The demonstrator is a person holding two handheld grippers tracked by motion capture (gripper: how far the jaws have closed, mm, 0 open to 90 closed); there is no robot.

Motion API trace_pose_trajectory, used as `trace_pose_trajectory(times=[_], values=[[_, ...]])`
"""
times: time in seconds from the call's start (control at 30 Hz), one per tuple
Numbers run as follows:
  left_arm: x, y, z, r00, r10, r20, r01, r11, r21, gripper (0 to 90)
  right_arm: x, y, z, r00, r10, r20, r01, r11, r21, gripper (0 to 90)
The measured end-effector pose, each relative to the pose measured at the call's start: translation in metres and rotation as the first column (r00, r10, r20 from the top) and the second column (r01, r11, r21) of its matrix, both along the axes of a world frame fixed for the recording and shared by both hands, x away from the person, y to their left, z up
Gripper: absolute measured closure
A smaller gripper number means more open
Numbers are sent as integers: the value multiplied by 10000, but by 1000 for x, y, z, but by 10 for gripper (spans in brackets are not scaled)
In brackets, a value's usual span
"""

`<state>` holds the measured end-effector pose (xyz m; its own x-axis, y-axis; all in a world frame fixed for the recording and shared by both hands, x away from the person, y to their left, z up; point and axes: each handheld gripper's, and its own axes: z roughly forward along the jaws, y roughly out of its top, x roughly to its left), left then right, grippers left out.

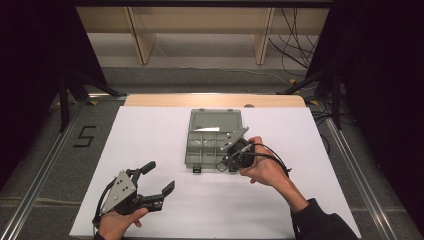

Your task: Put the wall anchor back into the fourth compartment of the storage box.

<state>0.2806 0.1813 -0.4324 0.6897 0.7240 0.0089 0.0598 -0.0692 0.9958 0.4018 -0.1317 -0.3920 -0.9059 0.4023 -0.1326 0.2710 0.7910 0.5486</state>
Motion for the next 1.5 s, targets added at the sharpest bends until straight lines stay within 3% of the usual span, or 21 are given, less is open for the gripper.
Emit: trace_pose_trajectory(times=[0.6, 1.5], values=[[0, 0, 0, 10000, 8, -40, -8, 10000, 2, 162, 20, -24, 0, 9954, -939, 172, 936, 9955, 157, 840], [1, -1, -1, 10000, -7, -35, 7, 10000, 16, 162, 52, -33, -14, 9882, -1527, 101, 1525, 9882, 153, 840]])
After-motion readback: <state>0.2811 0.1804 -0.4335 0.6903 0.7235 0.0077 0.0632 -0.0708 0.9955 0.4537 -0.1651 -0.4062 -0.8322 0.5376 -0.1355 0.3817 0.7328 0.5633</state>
